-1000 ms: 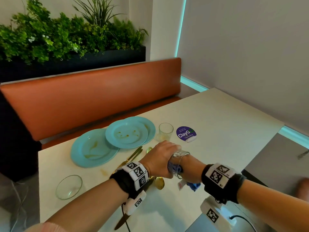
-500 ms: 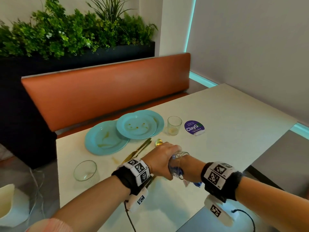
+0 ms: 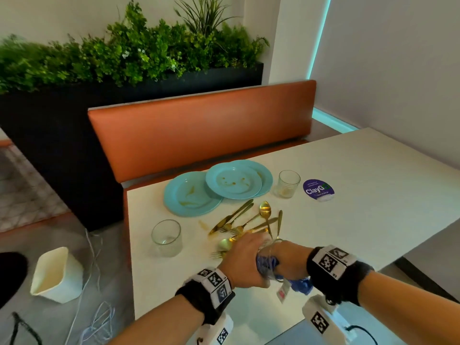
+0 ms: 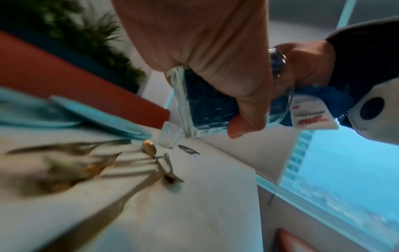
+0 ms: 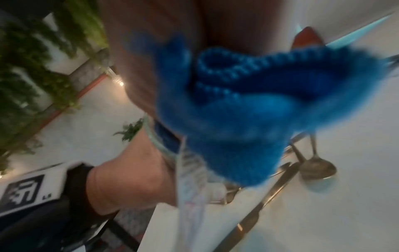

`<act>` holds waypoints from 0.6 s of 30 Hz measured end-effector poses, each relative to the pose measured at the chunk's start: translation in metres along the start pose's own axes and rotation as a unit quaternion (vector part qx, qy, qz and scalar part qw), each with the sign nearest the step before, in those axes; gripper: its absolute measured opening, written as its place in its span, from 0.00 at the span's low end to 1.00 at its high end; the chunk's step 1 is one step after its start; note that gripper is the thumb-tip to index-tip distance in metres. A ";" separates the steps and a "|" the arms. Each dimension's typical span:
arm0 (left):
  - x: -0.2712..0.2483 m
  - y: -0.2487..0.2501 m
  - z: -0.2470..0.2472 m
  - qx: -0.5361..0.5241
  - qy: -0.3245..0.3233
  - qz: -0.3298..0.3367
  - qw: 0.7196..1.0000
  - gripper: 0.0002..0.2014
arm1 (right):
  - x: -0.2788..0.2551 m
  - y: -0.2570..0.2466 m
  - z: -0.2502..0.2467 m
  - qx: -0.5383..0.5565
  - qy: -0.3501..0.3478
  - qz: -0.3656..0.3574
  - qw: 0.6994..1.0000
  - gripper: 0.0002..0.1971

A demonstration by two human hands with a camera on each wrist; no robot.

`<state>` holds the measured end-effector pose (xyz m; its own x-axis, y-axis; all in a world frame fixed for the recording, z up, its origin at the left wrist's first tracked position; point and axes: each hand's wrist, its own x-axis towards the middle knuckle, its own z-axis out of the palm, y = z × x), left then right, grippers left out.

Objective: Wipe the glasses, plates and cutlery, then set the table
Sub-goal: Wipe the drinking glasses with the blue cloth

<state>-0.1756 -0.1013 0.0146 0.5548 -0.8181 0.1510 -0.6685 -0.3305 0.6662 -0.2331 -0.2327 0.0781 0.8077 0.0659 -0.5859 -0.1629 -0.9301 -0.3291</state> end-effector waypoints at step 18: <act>-0.128 -0.096 -0.016 -0.144 0.260 -0.363 0.883 0.50 | 0.005 -0.012 -0.042 0.396 0.171 0.011 0.902 0.03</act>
<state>-0.1742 0.0423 -0.0572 0.9879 -0.0875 -0.1277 0.0698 -0.4844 0.8720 -0.2037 -0.2365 0.1104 0.9050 -0.1896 -0.3808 -0.4251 -0.3702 -0.8259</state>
